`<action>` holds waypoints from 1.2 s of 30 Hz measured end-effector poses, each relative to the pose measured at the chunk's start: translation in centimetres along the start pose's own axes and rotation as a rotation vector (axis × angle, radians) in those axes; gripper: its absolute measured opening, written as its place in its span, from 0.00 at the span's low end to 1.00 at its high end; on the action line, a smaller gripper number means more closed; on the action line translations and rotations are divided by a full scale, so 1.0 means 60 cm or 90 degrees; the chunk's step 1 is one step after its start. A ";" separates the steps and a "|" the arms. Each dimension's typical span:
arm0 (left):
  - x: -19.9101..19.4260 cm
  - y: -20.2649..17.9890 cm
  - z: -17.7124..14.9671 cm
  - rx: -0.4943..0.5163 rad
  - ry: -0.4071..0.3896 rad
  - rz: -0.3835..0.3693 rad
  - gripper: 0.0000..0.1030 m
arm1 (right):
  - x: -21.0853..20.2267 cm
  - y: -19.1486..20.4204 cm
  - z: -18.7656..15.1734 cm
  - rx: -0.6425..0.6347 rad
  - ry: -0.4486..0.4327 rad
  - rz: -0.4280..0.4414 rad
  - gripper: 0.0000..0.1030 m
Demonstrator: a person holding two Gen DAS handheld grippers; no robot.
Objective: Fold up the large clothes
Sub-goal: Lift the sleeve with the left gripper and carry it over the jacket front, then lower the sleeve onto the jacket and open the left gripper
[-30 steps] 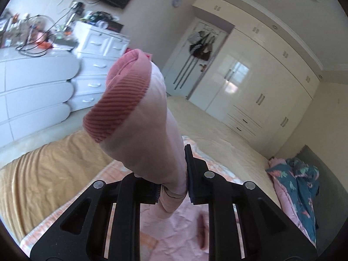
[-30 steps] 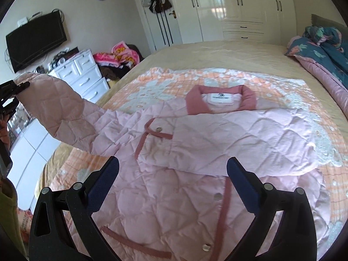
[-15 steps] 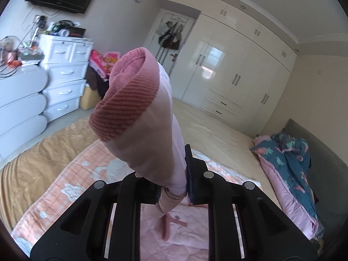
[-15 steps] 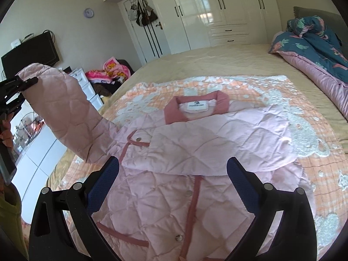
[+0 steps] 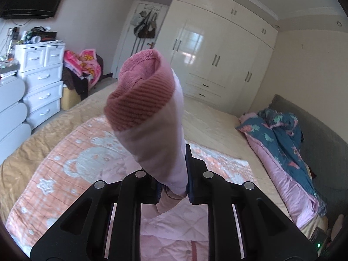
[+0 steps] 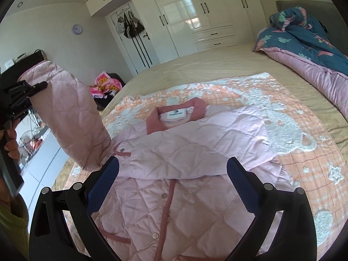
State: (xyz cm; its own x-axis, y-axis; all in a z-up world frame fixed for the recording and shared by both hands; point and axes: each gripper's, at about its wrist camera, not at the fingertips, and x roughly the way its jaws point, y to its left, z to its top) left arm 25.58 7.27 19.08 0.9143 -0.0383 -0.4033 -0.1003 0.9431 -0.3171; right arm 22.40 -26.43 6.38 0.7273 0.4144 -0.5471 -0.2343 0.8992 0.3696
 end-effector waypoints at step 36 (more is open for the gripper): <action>0.219 -0.203 -0.412 0.298 0.406 -0.107 0.90 | -0.043 -0.237 -0.030 0.167 0.007 -0.142 0.96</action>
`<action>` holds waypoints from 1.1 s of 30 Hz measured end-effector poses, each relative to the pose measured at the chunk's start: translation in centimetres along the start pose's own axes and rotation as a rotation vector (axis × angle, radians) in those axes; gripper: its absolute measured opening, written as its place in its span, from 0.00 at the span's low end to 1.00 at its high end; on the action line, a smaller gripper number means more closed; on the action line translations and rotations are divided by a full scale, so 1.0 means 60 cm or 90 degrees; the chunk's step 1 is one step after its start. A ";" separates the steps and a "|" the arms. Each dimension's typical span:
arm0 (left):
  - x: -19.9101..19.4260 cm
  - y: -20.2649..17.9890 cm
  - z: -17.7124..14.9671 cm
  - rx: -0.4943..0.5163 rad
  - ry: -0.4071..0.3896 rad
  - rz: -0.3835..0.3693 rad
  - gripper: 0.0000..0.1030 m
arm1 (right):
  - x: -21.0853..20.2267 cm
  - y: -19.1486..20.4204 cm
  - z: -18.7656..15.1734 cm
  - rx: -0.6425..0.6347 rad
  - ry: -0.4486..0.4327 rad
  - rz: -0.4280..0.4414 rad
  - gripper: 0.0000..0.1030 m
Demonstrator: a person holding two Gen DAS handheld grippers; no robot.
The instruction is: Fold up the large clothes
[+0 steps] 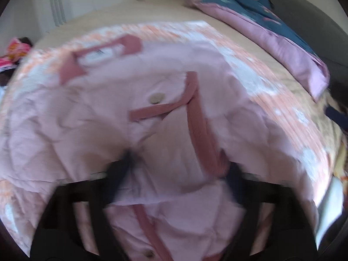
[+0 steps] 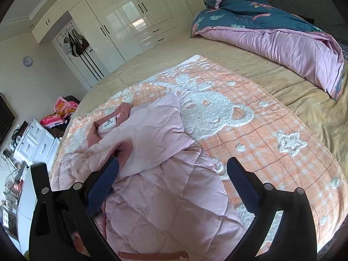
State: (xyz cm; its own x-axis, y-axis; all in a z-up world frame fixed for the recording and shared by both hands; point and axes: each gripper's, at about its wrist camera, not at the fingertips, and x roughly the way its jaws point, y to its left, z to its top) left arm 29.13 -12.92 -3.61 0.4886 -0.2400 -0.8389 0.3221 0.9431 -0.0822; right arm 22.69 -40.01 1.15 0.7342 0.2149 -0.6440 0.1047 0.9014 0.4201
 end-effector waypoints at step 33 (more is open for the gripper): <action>-0.244 0.431 -0.074 -0.349 -0.158 0.142 0.91 | 0.232 0.174 -0.137 -0.040 0.203 0.073 0.69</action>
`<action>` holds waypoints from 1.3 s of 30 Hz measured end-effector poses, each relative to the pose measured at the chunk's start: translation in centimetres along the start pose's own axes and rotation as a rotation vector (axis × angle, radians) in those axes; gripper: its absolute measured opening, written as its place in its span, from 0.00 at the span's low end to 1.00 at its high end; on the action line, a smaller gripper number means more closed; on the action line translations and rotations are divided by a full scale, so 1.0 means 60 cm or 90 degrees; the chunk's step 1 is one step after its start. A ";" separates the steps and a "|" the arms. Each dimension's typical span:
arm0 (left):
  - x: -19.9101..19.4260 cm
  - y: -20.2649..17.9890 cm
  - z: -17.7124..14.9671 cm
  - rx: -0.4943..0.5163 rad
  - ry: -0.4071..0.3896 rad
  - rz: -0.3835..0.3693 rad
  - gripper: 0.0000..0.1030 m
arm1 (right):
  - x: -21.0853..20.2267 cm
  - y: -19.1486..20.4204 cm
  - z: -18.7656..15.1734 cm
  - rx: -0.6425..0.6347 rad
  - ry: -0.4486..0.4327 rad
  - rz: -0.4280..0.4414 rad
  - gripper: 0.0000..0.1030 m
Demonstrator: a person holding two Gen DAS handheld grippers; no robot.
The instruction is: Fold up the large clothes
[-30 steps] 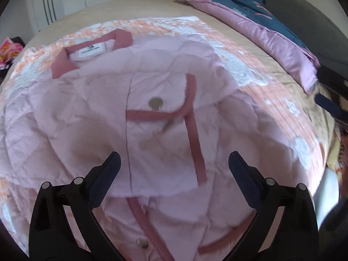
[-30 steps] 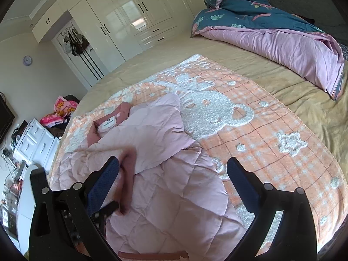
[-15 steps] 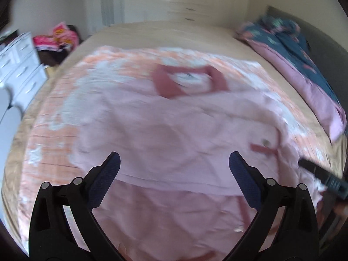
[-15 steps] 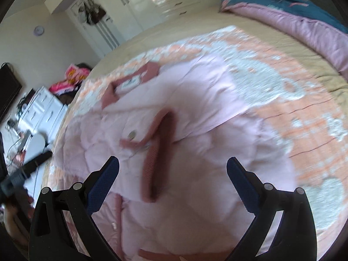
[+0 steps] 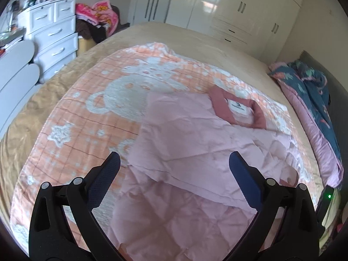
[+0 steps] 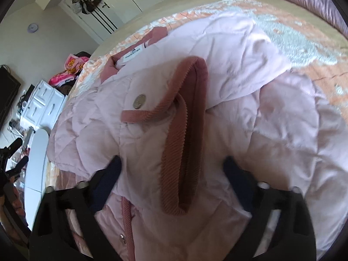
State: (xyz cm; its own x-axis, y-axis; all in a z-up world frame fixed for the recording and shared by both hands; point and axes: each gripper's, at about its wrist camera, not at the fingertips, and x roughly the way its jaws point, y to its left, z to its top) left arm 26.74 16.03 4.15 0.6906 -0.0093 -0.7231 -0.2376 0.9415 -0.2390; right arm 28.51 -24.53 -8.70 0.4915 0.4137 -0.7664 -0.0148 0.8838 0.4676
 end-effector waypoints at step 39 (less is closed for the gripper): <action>0.147 -0.119 0.008 0.041 0.091 -0.063 0.91 | -0.043 0.038 0.126 -0.202 -0.121 -0.066 0.27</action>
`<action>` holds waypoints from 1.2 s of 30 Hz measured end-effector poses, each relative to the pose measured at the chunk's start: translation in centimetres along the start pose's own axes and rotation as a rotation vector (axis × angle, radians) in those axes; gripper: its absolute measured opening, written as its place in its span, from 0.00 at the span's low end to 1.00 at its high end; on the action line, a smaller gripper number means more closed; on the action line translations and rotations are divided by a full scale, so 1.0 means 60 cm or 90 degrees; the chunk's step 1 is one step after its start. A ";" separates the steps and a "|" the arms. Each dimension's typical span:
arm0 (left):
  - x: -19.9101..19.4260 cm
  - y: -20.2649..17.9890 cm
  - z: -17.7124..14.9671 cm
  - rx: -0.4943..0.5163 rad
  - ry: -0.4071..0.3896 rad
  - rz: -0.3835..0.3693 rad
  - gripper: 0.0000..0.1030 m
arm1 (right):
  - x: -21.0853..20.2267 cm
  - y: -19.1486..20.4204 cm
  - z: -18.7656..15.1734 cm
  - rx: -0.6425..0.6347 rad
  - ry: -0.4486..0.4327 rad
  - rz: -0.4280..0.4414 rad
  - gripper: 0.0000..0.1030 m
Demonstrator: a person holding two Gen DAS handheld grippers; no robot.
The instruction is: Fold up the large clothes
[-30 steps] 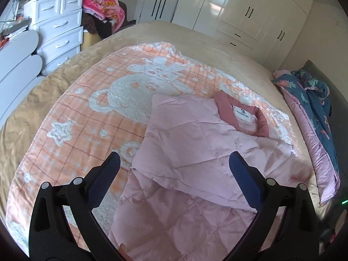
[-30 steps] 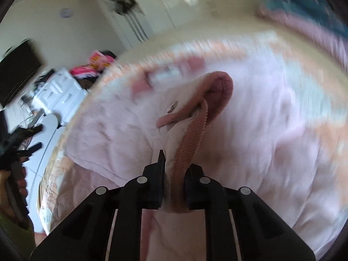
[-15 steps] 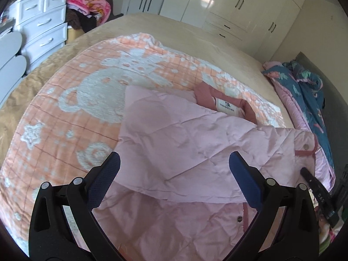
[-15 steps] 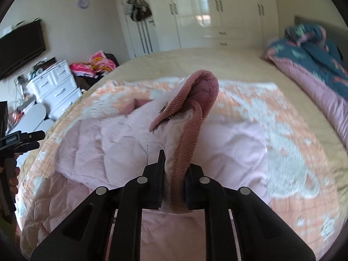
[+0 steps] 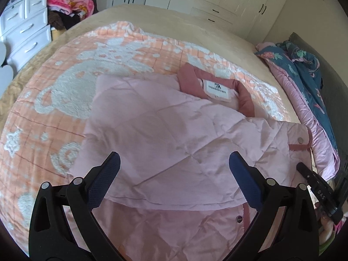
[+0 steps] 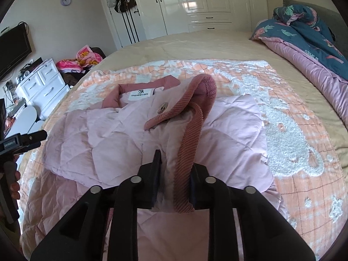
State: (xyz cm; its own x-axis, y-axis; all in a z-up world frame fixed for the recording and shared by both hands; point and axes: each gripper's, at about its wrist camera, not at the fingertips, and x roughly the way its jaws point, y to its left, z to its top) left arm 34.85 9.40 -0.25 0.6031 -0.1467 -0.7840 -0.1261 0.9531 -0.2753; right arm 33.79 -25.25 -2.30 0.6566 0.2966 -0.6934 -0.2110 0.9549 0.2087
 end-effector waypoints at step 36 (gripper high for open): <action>0.110 0.048 -0.036 0.013 0.074 0.031 0.92 | 0.158 0.151 -0.015 -0.138 0.148 0.012 0.67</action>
State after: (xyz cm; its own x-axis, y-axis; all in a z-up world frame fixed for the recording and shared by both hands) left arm 36.80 10.60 -7.42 0.5017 -0.1292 -0.8553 -0.1361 0.9647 -0.2255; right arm 37.42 -13.78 -7.61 0.4734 0.2805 -0.8350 -0.3874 0.9176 0.0887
